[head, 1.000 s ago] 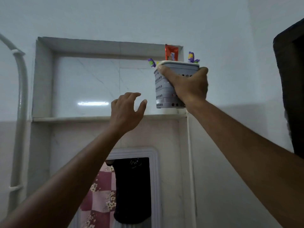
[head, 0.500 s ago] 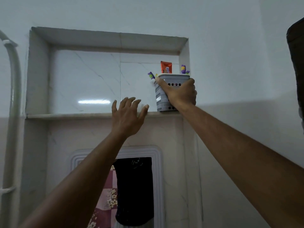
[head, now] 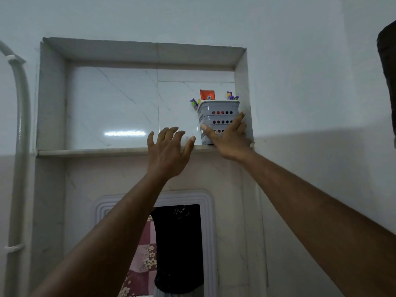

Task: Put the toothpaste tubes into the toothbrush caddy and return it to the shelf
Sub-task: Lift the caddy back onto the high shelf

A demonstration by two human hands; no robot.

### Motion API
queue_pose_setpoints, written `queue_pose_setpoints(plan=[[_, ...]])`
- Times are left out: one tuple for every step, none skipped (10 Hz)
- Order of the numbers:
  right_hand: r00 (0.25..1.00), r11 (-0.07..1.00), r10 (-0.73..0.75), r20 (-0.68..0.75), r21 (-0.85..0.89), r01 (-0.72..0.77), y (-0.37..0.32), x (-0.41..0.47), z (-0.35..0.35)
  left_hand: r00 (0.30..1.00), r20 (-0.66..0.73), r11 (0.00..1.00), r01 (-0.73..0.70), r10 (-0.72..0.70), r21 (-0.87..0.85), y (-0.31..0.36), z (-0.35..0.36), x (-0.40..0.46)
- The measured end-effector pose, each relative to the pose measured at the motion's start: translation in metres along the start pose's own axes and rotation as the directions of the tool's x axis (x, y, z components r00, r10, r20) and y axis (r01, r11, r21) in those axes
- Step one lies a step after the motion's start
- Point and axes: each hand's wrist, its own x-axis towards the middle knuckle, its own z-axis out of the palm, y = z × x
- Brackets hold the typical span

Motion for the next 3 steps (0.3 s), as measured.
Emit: queue_pose_setpoints(plan=[[0.999, 1.000, -0.026, 0.045, -0.012, 0.027, 0.002, -0.001, -0.005, 0.998, 0.060, 1.000, 0.011, -0.010, -0.016, 0.002, -0.004, 0.001], [0.998, 0.996, -0.069, 0.000, -0.056, 0.069, 0.008, -0.007, -0.007, 0.985, 0.169, 0.990, 0.054, -0.031, -0.130, -0.002, -0.011, 0.000], [0.959, 0.983, -0.183, -0.216, -0.064, 0.174, 0.009, -0.023, -0.014, 0.989, 0.138, 0.962, 0.095, -0.060, -0.257, -0.013, -0.025, -0.013]])
